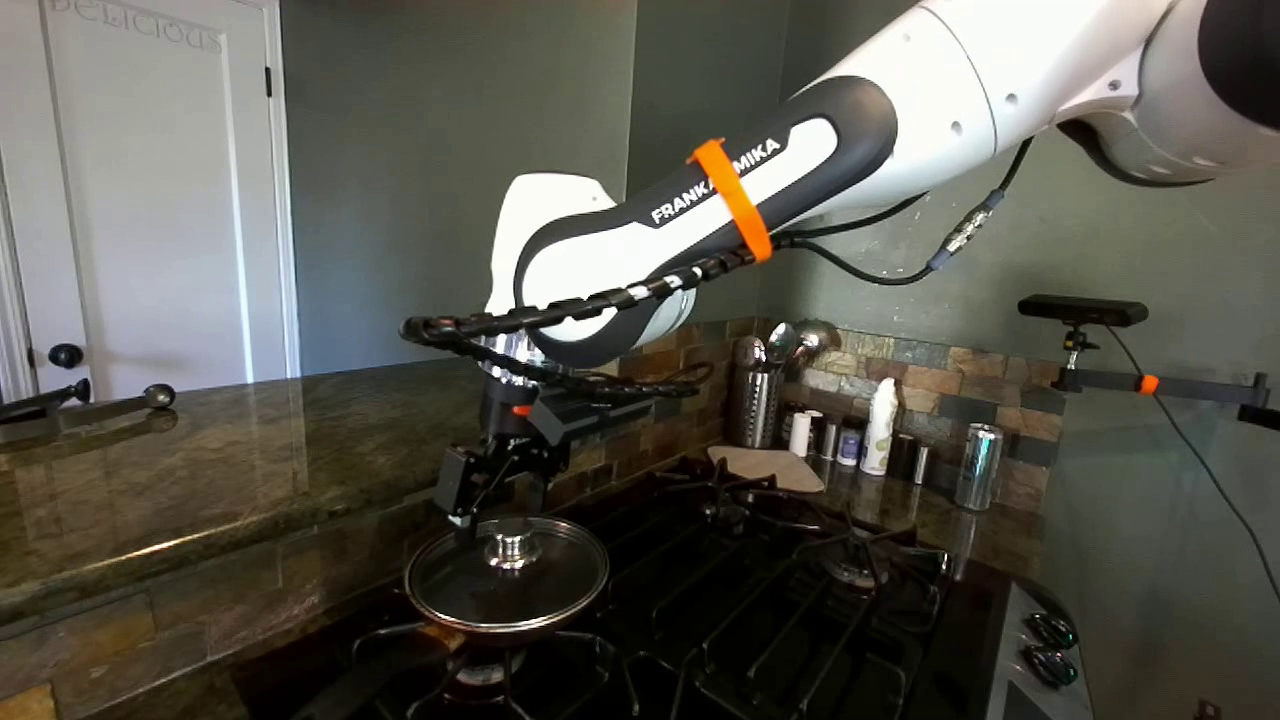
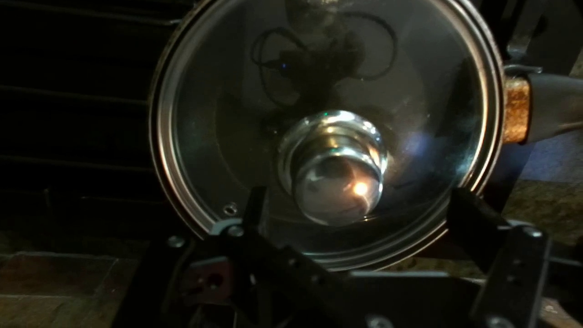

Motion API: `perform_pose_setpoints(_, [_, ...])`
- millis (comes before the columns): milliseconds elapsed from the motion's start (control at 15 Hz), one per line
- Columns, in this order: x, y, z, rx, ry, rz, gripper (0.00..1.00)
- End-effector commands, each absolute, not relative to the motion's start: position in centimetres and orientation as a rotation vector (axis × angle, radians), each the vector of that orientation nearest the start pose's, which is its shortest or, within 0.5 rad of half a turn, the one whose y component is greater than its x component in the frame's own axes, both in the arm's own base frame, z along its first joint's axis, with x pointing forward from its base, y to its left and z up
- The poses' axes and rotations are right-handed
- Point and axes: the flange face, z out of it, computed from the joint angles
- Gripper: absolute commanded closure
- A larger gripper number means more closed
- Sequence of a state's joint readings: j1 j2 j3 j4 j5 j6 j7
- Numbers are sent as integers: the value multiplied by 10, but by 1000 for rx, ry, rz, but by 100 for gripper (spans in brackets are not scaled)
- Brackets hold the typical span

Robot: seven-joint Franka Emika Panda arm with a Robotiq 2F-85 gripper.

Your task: Pick up the lid from the pot and put it on the stove

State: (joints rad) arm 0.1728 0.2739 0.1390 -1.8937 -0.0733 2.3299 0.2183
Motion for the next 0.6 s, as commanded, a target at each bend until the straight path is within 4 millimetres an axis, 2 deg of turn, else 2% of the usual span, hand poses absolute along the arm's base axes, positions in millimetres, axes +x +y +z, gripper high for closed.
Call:
perform_pose_setpoints(0, [612, 196, 370, -3127, -193, -245, 0])
perform_pose_setpoints(200, [613, 195, 365, -3140, -194, -231, 0])
perform_pose_setpoints(267, [614, 195, 364, -3143, -195, -228, 9])
perform_pose_setpoints(333, [614, 195, 364, -3147, -194, -225, 13])
perform_pose_setpoints(400, [614, 195, 363, -3151, -192, -221, 12])
perform_pose_setpoints(467, [613, 195, 363, -3153, -194, -213, 7])
perform_pose_setpoints(533, [612, 195, 363, -3152, -195, -205, 6])
